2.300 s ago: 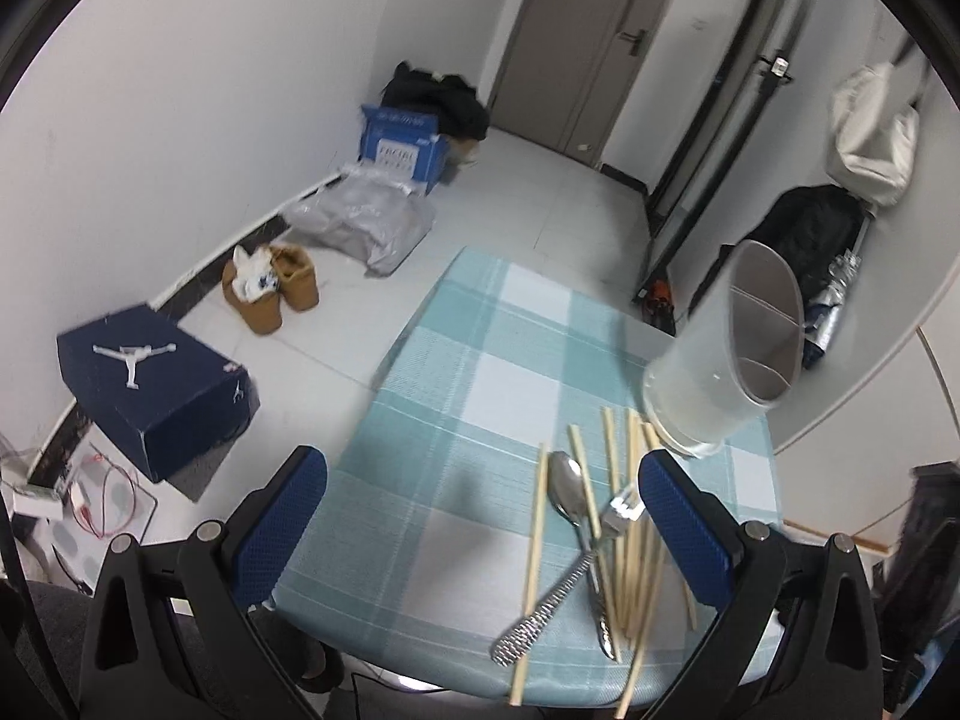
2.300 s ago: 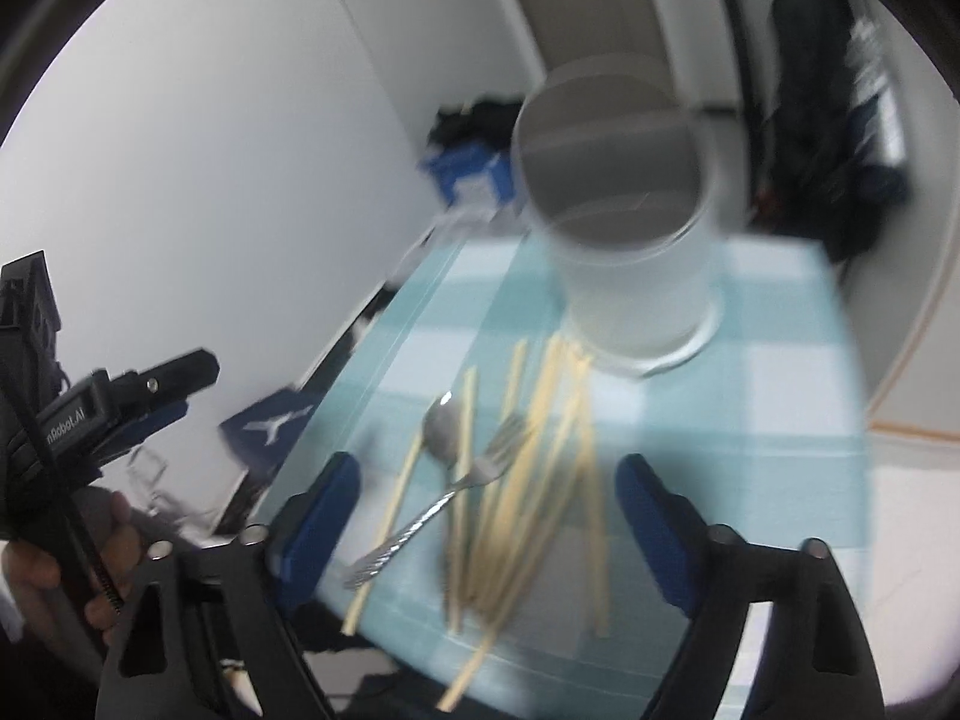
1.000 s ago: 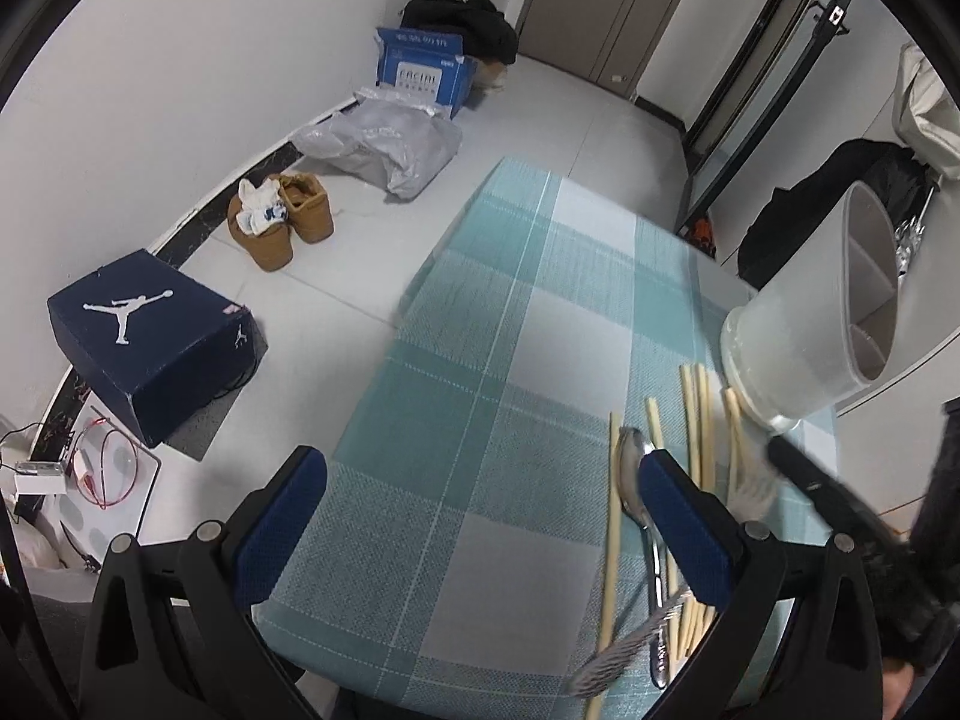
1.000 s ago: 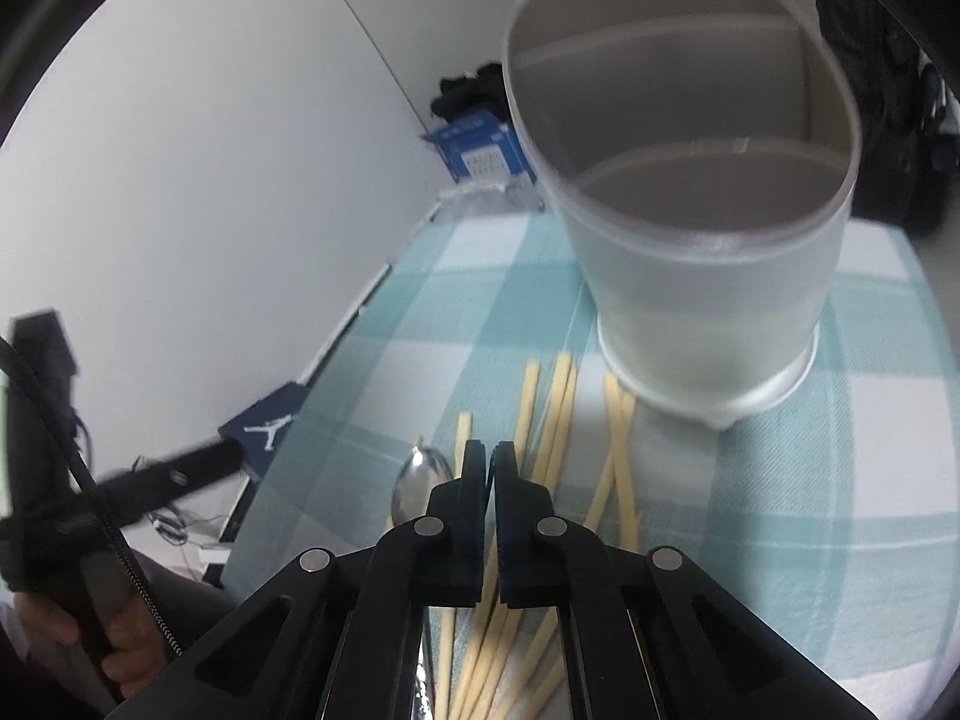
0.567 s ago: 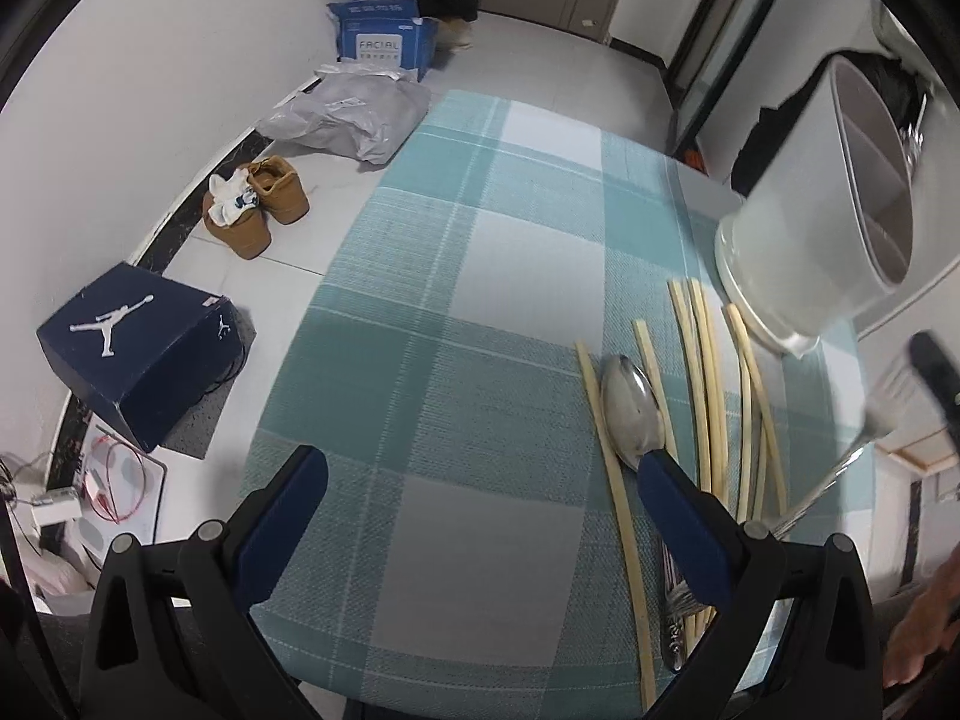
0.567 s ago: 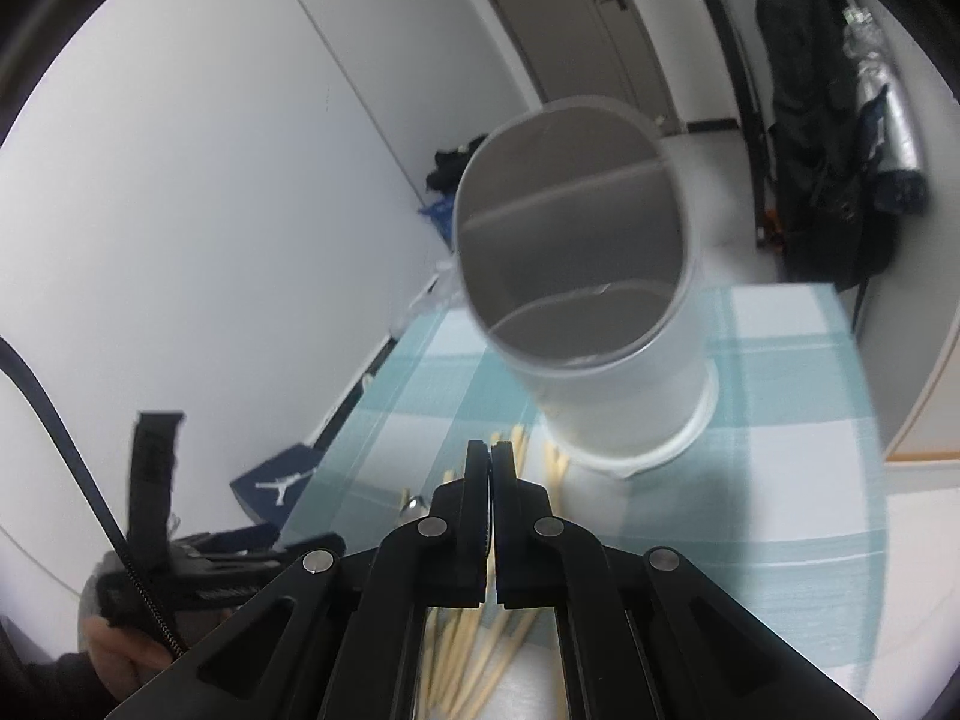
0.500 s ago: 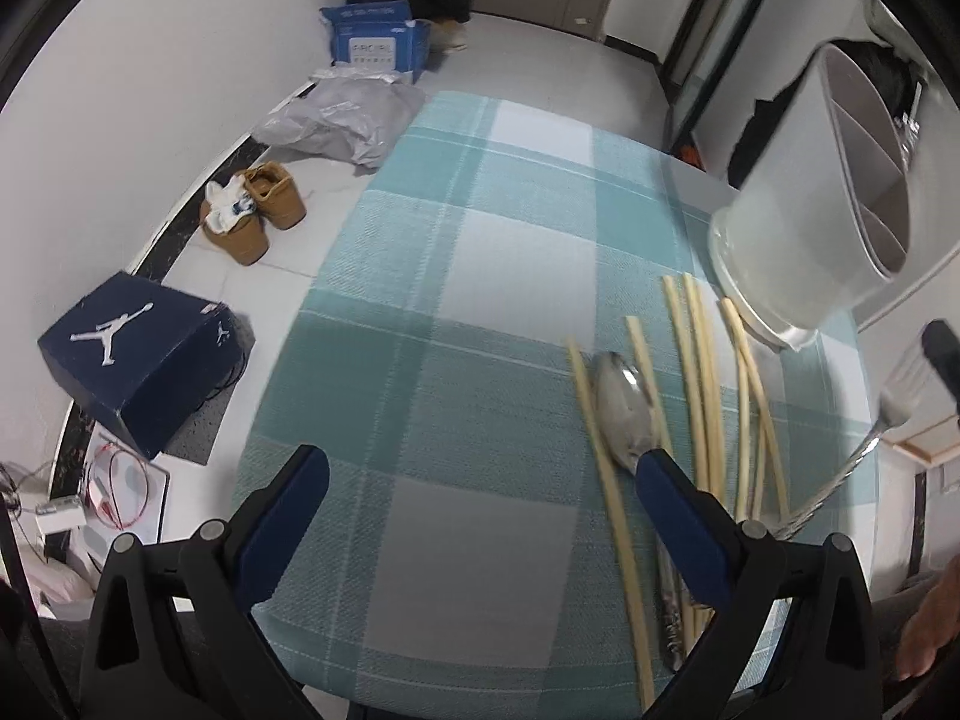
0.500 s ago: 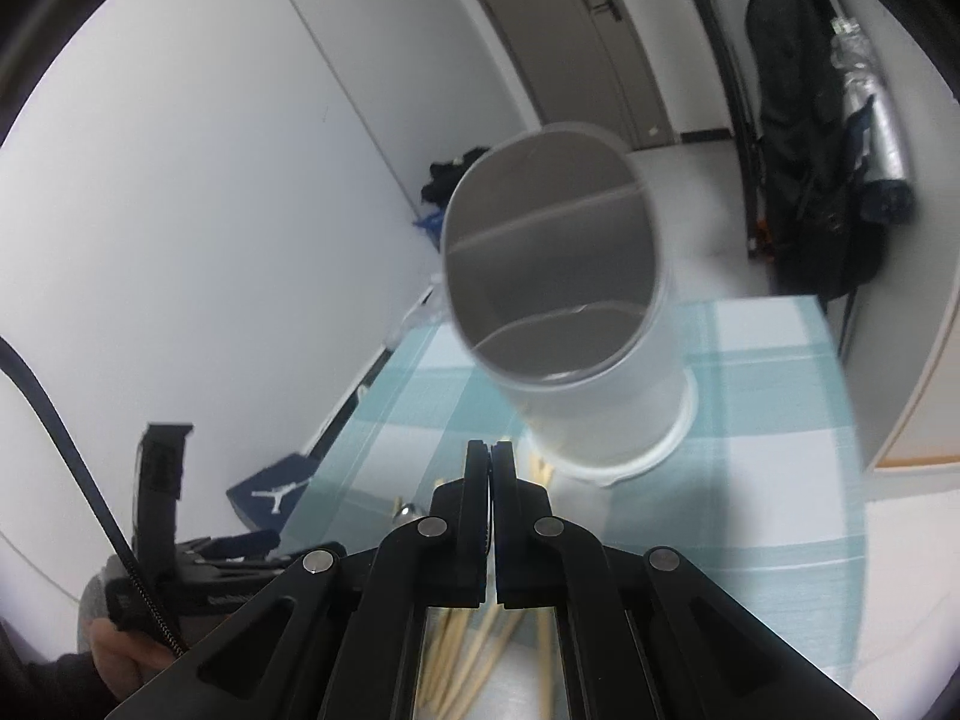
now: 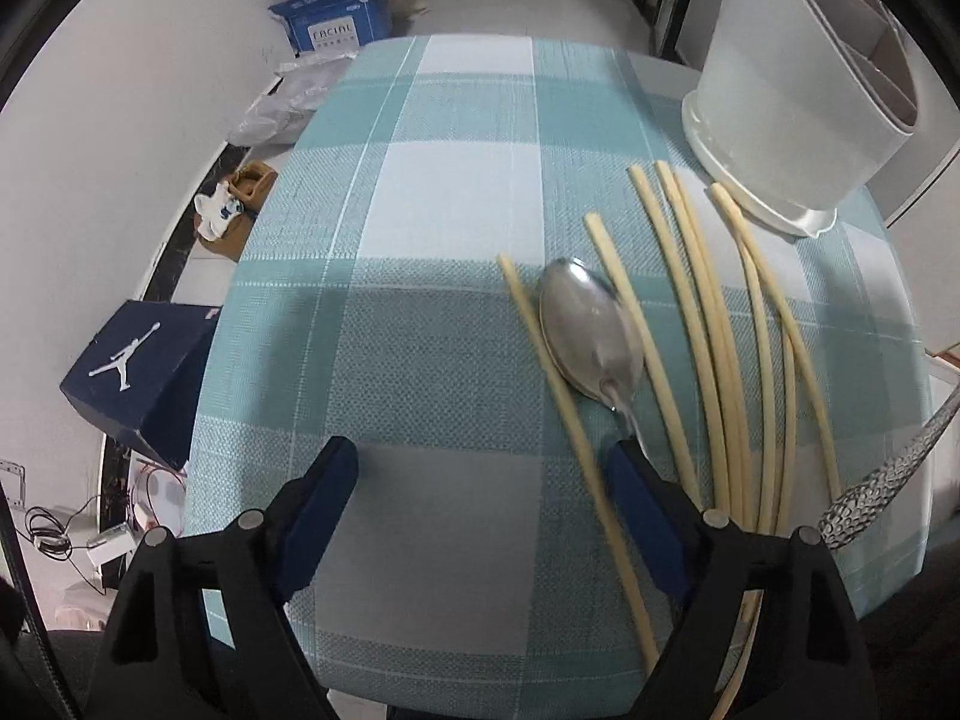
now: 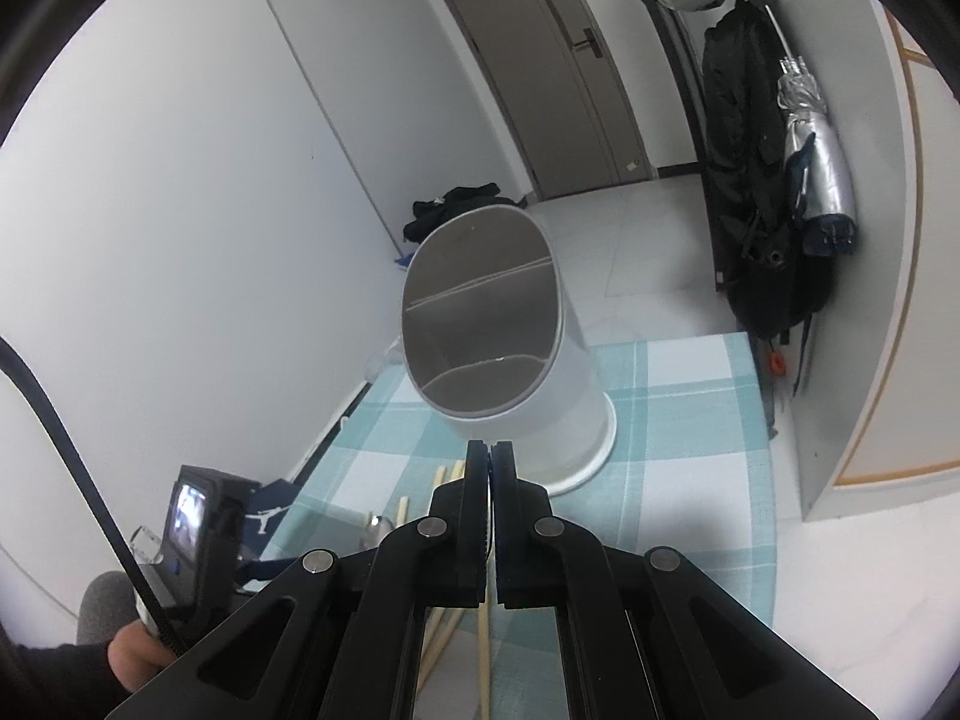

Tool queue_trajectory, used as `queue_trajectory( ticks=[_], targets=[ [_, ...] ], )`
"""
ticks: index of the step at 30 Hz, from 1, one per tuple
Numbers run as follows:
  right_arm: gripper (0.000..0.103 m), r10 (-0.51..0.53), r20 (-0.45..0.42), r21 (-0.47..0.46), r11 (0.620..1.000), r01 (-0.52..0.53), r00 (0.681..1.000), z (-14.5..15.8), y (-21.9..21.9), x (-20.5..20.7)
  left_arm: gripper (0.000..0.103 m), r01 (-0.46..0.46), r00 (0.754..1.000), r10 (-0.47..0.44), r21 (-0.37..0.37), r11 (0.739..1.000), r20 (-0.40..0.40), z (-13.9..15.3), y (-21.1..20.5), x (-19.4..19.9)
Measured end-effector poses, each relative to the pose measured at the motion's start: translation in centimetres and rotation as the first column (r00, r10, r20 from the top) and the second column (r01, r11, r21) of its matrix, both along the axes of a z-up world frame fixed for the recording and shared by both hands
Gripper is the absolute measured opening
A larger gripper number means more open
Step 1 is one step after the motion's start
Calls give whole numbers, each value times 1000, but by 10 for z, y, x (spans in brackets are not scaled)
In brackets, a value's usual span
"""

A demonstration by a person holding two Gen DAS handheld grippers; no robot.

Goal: Organize utensils

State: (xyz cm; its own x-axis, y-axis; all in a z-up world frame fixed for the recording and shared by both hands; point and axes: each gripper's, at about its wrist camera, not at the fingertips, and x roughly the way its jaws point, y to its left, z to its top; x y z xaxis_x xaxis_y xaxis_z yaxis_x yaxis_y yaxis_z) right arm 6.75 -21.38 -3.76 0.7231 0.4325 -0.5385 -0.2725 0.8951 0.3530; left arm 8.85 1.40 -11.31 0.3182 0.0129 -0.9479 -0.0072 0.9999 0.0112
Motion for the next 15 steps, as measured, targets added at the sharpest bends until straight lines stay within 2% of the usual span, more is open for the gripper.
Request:
queue_trajectory(
  ticks=[6, 10, 13, 15],
  targets=[
    [1, -2, 22, 2, 1000, 2, 1000, 6, -4, -6, 82, -44, 999, 44, -3, 999, -20, 1, 11, 13],
    [1, -9, 26, -1, 1000, 9, 1000, 7, -6, -9, 59, -76, 997, 76, -5, 997, -23, 3, 13, 24],
    [1, -20, 26, 6, 1000, 20, 999, 7, -10, -9, 41, -62, 997, 61, -7, 998, -36, 3, 5, 32],
    [1, -24, 26, 10, 1000, 24, 999, 9, -12, -10, 40, -71, 997, 71, -5, 997, -40, 3, 5, 38]
  ],
)
